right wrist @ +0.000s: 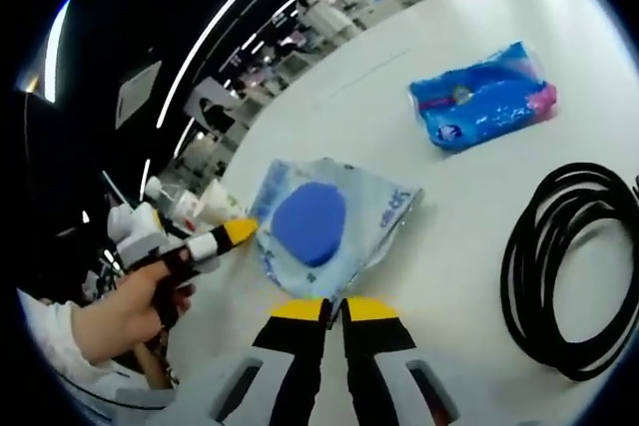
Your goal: Arrange the tabletop items into an orderly group along one side of the table until the central work area is clear of visible clutter.
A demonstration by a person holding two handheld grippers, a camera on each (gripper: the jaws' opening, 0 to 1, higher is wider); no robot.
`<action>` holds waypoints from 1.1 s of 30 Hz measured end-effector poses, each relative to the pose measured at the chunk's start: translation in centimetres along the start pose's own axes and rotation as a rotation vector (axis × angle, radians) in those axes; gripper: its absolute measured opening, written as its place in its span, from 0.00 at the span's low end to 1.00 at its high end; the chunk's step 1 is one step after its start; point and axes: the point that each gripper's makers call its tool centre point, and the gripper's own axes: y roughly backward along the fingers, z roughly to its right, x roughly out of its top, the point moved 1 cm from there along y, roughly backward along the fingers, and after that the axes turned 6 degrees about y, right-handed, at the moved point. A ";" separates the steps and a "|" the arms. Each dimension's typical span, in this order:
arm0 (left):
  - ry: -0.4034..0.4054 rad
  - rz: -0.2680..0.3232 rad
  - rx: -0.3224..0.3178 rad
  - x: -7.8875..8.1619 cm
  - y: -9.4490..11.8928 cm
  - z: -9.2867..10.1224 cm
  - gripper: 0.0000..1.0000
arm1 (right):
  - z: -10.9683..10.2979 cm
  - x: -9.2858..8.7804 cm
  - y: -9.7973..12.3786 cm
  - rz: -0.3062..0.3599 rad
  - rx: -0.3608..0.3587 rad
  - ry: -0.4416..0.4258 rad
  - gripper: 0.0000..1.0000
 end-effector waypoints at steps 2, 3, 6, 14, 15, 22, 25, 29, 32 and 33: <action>-0.008 -0.010 0.003 -0.2 0.2 -0.1 0.05 | 0.0 0.0 0.0 -0.013 0.004 0.003 0.00; -0.015 -0.010 0.005 -0.1 0.3 -0.1 0.04 | -0.1 0.1 0.0 -0.013 0.008 0.009 0.00; 0.005 -0.005 -0.021 0.2 0.7 0.4 0.00 | -0.2 0.7 0.2 -0.029 0.010 0.110 0.00; 0.025 0.015 -0.036 0.5 2.0 0.7 0.00 | 0.7 4.8 0.1 -0.006 -0.012 0.255 0.00; 0.032 0.023 -0.044 0.6 2.1 0.9 0.00 | 1.0 5.5 0.0 -0.013 -0.021 0.295 0.00; 0.061 0.040 -0.070 0.7 2.2 1.5 0.00 | 1.7 9.6 -1.3 -0.003 -0.032 0.367 0.00; 0.074 0.036 -0.076 0.5 1.9 1.8 0.00 | 2.1 10.4 -2.1 -0.024 -0.046 0.421 0.00; 0.077 0.023 -0.076 0.1 1.5 1.9 0.00 | 2.7 10.8 -3.2 -0.044 -0.059 0.439 0.00; 0.086 -0.007 -0.064 -0.5 1.0 1.4 0.00 | 3.2 10.3 -4.0 -0.079 -0.072 0.460 0.00; 0.092 -0.011 -0.062 -0.6 0.9 1.4 0.00 | 3.3 10.1 -4.2 -0.086 -0.073 0.466 0.00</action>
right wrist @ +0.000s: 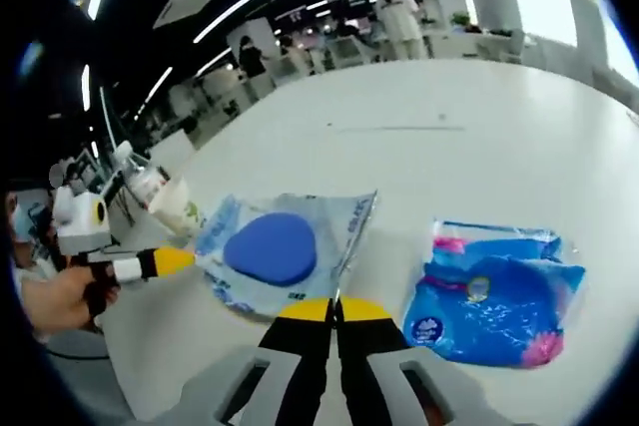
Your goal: Arrange the tabletop items into an orderly group along one side of the table until the central work area is clear of visible clutter.
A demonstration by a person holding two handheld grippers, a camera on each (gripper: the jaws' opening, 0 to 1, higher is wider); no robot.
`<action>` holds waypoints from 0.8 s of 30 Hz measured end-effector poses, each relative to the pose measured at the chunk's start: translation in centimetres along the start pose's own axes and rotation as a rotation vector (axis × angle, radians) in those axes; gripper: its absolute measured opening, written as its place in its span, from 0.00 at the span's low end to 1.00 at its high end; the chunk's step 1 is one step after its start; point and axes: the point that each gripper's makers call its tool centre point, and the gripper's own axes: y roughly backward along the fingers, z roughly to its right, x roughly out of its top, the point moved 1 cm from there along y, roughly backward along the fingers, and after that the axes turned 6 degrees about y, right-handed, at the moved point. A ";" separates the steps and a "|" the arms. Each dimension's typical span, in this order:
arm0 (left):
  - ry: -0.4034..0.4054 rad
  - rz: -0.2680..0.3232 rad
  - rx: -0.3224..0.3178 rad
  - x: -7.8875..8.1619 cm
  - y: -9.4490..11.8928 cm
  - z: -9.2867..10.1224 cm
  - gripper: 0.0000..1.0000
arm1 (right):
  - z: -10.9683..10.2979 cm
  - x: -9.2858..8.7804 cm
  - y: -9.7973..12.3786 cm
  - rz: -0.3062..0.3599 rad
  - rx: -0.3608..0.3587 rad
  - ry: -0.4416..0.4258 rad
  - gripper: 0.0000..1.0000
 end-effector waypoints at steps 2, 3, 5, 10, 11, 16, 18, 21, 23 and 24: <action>0.001 -0.003 0.006 0.0 -0.1 -0.1 0.00 | 0.0 -0.4 -0.3 -0.013 -0.001 0.000 0.00; 0.001 -0.006 0.007 0.0 -0.1 -0.2 0.00 | 0.0 -0.5 -0.4 -0.017 -0.002 0.001 0.00; 0.005 -0.008 0.009 0.0 -0.1 -0.3 0.00 | 0.2 -0.4 -0.4 -0.015 -0.004 0.001 0.00; 0.017 -0.017 0.015 -0.4 -0.3 -0.6 0.00 | 0.4 -0.4 -0.7 -0.026 -0.005 0.006 0.00; 0.024 -0.017 0.015 -0.4 -0.3 -0.7 0.00 | 0.4 -0.4 -0.7 -0.030 -0.006 0.007 0.00; 0.025 -0.033 0.033 -0.8 -0.4 -1.1 0.01 | 0.6 -0.6 -0.8 -0.039 -0.022 0.032 0.00; 0.043 -0.033 0.037 -0.7 -0.3 -1.1 0.02 | 0.5 -0.5 -0.8 -0.043 -0.027 0.043 0.00; 0.051 -0.022 0.046 -0.5 0.1 -1.1 0.04 | 0.4 -0.3 -0.4 -0.039 -0.037 0.084 0.02; 0.038 -0.019 0.048 -0.5 0.5 -0.9 0.04 | 0.2 -0.2 -0.2 -0.034 -0.041 0.107 0.07; 0.030 -0.016 0.048 -0.5 0.7 -0.8 0.05 | 0.1 -0.1 0.0 -0.028 -0.039 0.106 0.11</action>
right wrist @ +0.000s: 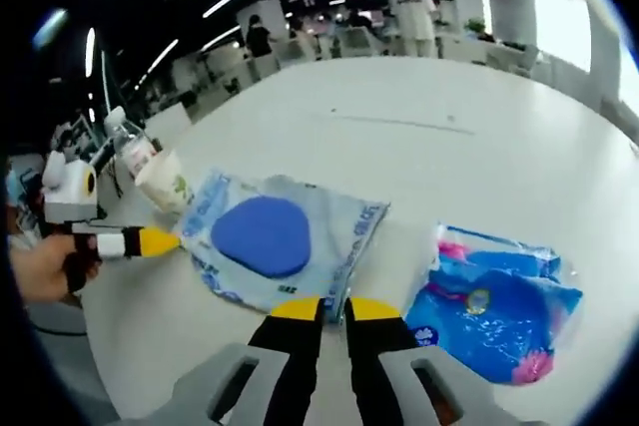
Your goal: Arrange the tabletop items into an orderly group along one side of the table until the central work area is clear of visible clutter.
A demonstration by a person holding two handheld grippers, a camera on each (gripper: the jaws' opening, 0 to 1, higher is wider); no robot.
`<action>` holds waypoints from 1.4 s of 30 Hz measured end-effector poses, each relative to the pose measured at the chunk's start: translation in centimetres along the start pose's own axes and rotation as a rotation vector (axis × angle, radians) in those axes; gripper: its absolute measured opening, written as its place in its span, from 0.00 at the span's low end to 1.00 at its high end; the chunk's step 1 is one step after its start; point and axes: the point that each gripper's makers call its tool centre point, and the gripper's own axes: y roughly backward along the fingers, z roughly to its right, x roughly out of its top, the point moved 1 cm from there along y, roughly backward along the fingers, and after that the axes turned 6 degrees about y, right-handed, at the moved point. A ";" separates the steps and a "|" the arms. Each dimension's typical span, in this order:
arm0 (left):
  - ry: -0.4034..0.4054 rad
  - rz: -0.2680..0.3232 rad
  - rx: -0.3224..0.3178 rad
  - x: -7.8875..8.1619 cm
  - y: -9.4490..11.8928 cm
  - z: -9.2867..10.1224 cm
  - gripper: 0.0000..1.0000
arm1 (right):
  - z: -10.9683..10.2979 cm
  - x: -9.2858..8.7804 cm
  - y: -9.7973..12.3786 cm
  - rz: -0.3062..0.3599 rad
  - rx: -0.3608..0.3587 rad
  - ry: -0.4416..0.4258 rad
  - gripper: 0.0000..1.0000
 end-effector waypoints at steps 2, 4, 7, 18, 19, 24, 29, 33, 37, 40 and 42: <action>-0.016 0.004 0.003 0.0 0.5 0.0 0.09 | -0.2 0.1 0.4 0.008 0.001 -0.004 0.17; -0.028 0.012 0.009 0.1 1.0 0.0 0.14 | -0.5 0.2 1.0 0.020 0.006 0.012 0.19; -0.070 0.043 0.016 0.6 1.8 0.1 0.19 | -0.8 0.4 1.7 0.031 0.008 0.030 0.22; -0.161 0.069 0.045 0.6 5.9 -0.3 0.46 | -1.5 0.3 5.8 0.105 0.040 -0.003 0.44; -0.172 0.072 0.045 0.6 6.3 -0.4 0.48 | -1.5 0.3 6.0 0.107 0.039 -0.005 0.47; -0.220 0.105 0.042 0.6 8.7 -1.2 0.61 | -1.3 -0.7 7.8 0.124 0.037 -0.027 0.53; -0.209 0.125 0.045 0.8 10.7 -2.1 0.70 | -1.6 -2.1 9.8 0.124 0.034 -0.037 0.60; -0.209 0.132 0.051 0.8 12.1 -3.1 0.75 | -1.5 -3.5 11.2 0.122 0.029 -0.060 0.64; -0.193 0.133 0.048 0.5 13.7 -3.6 0.75 | -1.3 -5.2 12.7 0.111 0.020 -0.085 0.68; -0.203 0.127 0.042 0.0 14.6 -3.7 0.76 | -1.2 -6.3 13.8 0.105 0.008 -0.106 0.70; -0.198 0.113 0.028 -0.6 15.1 -3.7 0.79 | -1.0 -7.0 14.5 0.103 0.002 -0.124 0.70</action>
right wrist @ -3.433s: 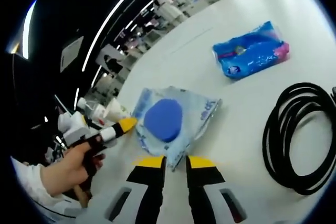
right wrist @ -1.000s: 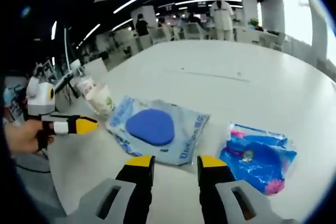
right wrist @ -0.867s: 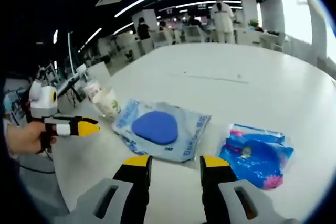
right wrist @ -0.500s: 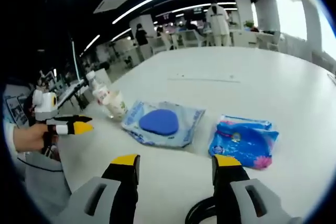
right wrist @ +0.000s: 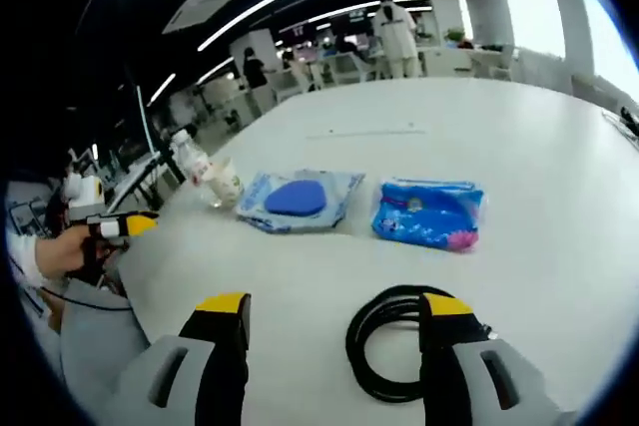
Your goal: Arrange the tabletop items into an orderly group along one side of the table until the central work area is clear of visible clutter.
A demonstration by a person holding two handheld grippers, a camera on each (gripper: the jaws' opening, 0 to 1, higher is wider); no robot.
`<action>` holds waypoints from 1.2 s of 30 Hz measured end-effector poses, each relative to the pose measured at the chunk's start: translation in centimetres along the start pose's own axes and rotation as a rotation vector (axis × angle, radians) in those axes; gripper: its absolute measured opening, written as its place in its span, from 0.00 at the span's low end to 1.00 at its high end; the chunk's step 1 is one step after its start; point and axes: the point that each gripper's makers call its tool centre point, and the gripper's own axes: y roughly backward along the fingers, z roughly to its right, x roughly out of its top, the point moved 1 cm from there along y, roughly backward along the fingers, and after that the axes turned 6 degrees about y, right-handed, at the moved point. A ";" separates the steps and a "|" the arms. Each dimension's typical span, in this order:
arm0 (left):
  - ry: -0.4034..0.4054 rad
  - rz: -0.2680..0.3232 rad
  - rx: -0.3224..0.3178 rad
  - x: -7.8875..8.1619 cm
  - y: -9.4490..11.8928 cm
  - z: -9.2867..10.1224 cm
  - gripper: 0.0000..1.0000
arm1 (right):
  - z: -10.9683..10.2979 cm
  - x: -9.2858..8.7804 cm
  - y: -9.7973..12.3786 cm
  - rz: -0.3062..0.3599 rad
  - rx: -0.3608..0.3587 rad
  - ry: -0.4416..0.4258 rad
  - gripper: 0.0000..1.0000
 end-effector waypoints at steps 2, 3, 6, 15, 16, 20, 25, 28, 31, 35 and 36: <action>0.000 -0.015 -0.021 -0.6 0.6 0.3 0.81 | 0.1 -0.4 0.6 -0.001 -0.007 -0.008 0.71; -0.003 -0.019 -0.027 -0.8 0.8 0.3 0.82 | 0.2 -0.8 1.0 -0.003 -0.012 -0.013 0.71; -0.020 -0.031 -0.047 -1.5 1.6 0.4 0.85 | 0.4 -1.4 1.9 -0.002 -0.023 -0.031 0.72; -0.045 -0.042 -0.053 -2.7 3.9 -1.0 0.92 | 0.2 -3.4 3.7 -0.010 -0.042 -0.077 0.75; -0.049 -0.041 -0.053 -2.8 4.0 -1.1 0.92 | 0.2 -3.6 3.8 -0.012 -0.043 -0.081 0.75; -0.041 -0.042 -0.054 -3.2 4.5 -1.1 0.93 | -0.1 -4.3 4.2 -0.018 -0.043 -0.099 0.76; -0.035 -0.043 -0.054 -3.6 4.6 -1.0 0.93 | -0.4 -4.9 4.7 -0.023 -0.041 -0.104 0.75; -0.024 -0.043 -0.054 -3.8 4.7 -1.0 0.93 | -0.3 -5.2 5.0 -0.026 -0.045 -0.108 0.75; -0.021 -0.046 -0.053 -4.1 4.9 -0.8 0.93 | -0.1 -5.4 5.4 -0.025 -0.053 -0.113 0.75; -0.026 -0.055 -0.054 -4.4 4.8 -0.9 0.93 | 0.2 -5.6 5.7 -0.025 -0.062 -0.120 0.74; -0.025 -0.055 -0.053 -4.5 4.8 -0.8 0.93 | 0.3 -5.6 5.8 -0.025 -0.064 -0.122 0.74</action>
